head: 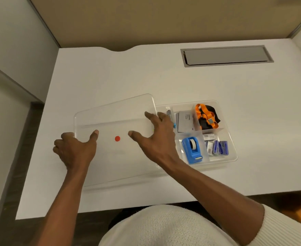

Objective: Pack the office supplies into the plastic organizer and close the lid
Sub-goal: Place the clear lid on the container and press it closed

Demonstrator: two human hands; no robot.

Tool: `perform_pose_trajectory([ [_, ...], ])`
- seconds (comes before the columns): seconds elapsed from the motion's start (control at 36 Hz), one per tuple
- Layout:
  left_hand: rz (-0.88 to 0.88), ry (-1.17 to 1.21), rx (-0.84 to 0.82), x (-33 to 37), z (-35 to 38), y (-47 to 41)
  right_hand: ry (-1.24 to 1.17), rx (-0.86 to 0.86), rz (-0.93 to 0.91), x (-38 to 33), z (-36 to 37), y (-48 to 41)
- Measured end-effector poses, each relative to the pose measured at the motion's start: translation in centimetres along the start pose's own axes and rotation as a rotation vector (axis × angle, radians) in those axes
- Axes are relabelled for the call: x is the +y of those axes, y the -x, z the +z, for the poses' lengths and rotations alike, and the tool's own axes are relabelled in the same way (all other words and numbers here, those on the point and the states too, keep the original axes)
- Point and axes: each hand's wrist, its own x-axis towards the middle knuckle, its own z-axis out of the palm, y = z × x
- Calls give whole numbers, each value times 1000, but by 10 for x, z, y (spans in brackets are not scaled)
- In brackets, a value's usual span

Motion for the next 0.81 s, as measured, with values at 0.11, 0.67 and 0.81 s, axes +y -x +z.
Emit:
perform_pose_trajectory([
  [0.11,78,75,-68,38,19,31,104,105,8,21,-45,-21],
  [0.67,352,-142,-310,122,113,131,247,147,161,153,-161,-56],
  [0.81,407,-222,-292,120,123,136,319,97,172,166,-165,-63],
])
